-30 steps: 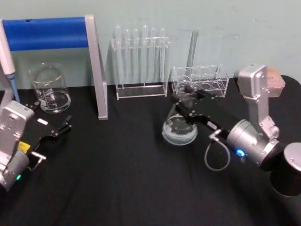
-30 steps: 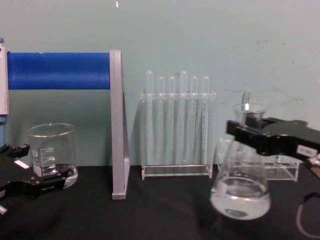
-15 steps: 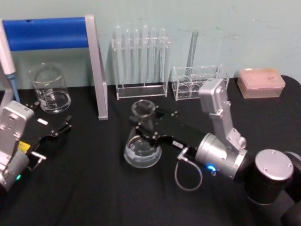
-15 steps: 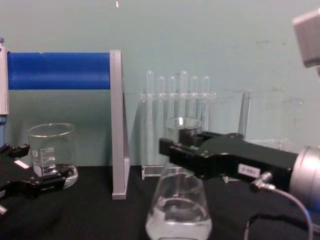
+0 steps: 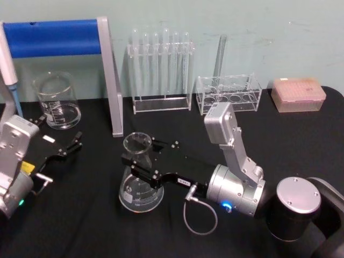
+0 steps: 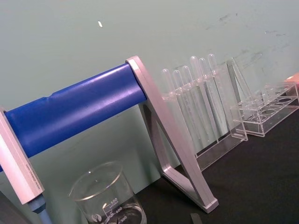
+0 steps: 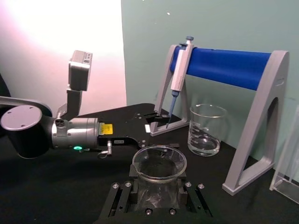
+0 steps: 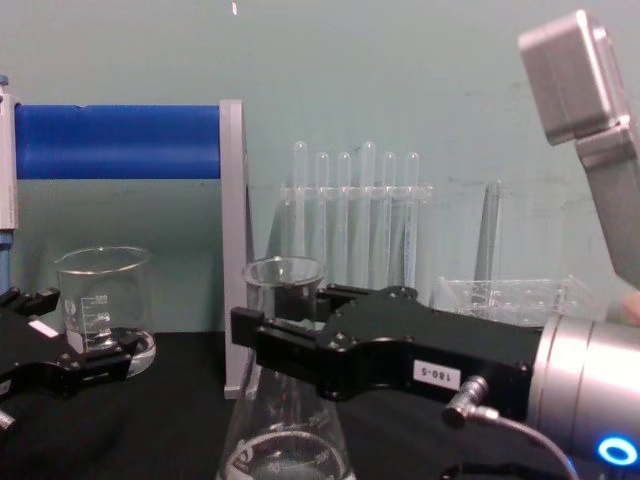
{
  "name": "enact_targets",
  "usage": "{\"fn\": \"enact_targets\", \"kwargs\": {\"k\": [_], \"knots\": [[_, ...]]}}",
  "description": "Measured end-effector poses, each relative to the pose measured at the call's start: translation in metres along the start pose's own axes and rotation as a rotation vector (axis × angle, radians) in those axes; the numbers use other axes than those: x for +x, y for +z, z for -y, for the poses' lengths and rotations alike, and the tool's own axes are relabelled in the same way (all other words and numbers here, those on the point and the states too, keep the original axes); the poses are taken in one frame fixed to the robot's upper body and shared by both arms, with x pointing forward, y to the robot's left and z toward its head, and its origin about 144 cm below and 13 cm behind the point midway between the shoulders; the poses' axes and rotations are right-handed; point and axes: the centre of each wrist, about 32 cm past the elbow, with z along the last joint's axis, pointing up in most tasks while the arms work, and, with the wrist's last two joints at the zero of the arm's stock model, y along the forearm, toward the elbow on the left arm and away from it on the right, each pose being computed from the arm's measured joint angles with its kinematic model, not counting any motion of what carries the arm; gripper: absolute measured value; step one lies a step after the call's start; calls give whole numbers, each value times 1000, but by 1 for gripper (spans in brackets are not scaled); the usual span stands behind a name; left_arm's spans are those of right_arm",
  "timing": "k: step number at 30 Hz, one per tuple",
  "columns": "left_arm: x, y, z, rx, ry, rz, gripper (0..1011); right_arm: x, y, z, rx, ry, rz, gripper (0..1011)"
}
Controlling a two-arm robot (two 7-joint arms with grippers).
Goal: Grasp the erlenmeyer flask with one hand, shake it three times, then place it back.
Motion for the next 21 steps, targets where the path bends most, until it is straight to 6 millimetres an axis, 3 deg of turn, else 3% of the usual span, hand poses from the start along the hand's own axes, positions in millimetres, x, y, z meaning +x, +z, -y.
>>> {"fn": "enact_targets", "kwargs": {"k": [8, 21], "knots": [[0, 0, 0, 0, 0, 0, 1001, 2, 0, 0, -5, -6, 2, 453], [0, 0, 0, 0, 0, 0, 1001, 27, 0, 17, -14, -166, 10, 453]]}}
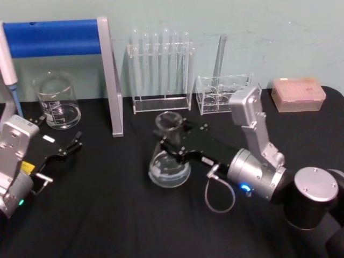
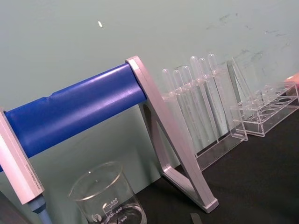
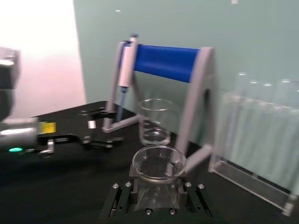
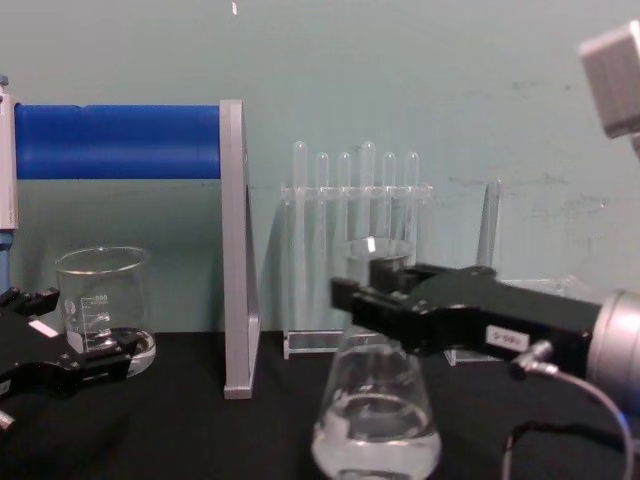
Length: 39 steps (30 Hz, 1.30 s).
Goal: Grasp the erlenmeyer flask with one hand, shake it three times, then place it back.
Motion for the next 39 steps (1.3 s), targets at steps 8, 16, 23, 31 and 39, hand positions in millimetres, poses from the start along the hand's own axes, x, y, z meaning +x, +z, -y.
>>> {"fn": "enact_targets", "kwargs": {"k": [8, 16, 23, 31, 39], "knots": [[0, 0, 0, 0, 0, 0, 1001, 21, 1, 12, 5, -119, 4, 453], [0, 0, 0, 0, 0, 0, 1001, 38, 1, 26, 11, -223, 8, 453], [0, 0, 0, 0, 0, 0, 1001, 49, 3, 37, 14, -298, 18, 453], [0, 0, 0, 0, 0, 0, 1001, 56, 2, 46, 11, -346, 23, 453], [0, 0, 0, 0, 0, 0, 1001, 54, 2, 44, 15, -336, 20, 453]]}}
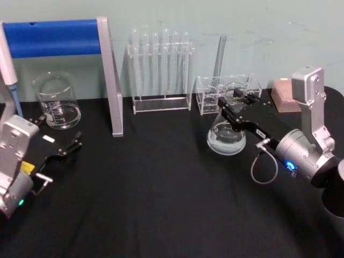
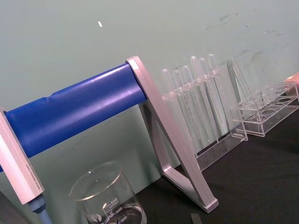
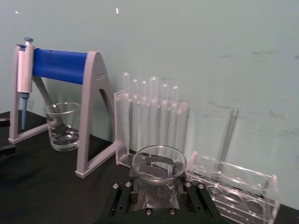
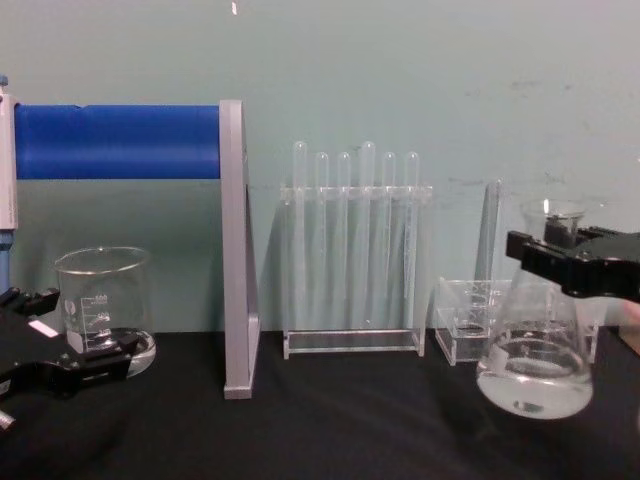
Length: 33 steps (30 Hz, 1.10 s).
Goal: Grasp the erlenmeyer flask with one hand, shake it three times, then place it back.
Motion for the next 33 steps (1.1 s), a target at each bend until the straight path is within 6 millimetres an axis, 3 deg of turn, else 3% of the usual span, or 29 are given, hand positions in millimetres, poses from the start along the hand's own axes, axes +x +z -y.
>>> {"fn": "enact_targets", "kwargs": {"k": [20, 33], "knots": [[0, 0, 0, 0, 0, 0, 1001, -33, 4, -15, 33, 167, -20, 453], [0, 0, 0, 0, 0, 0, 1001, -41, 6, -18, 41, 210, -22, 453]]}}
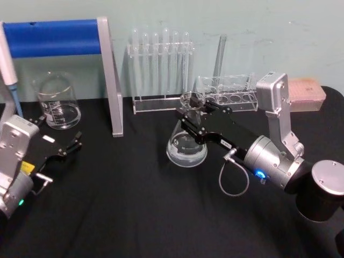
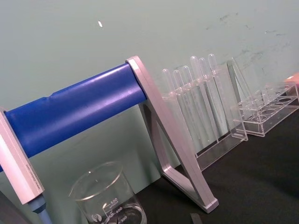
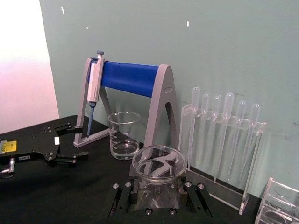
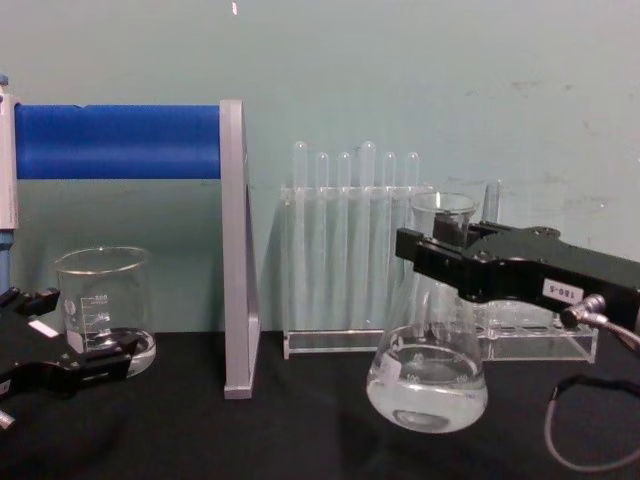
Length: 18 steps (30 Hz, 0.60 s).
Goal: Grasp the erlenmeyer flask with one hand, shake it three times, then place it back.
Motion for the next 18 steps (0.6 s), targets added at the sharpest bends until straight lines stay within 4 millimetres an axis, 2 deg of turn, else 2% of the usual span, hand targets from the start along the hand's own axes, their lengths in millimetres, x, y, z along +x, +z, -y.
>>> {"fn": "enact_targets", "kwargs": {"k": [18], "knots": [[0, 0, 0, 0, 0, 0, 1001, -1, -4, 0, 6, 11, -6, 453]]}}
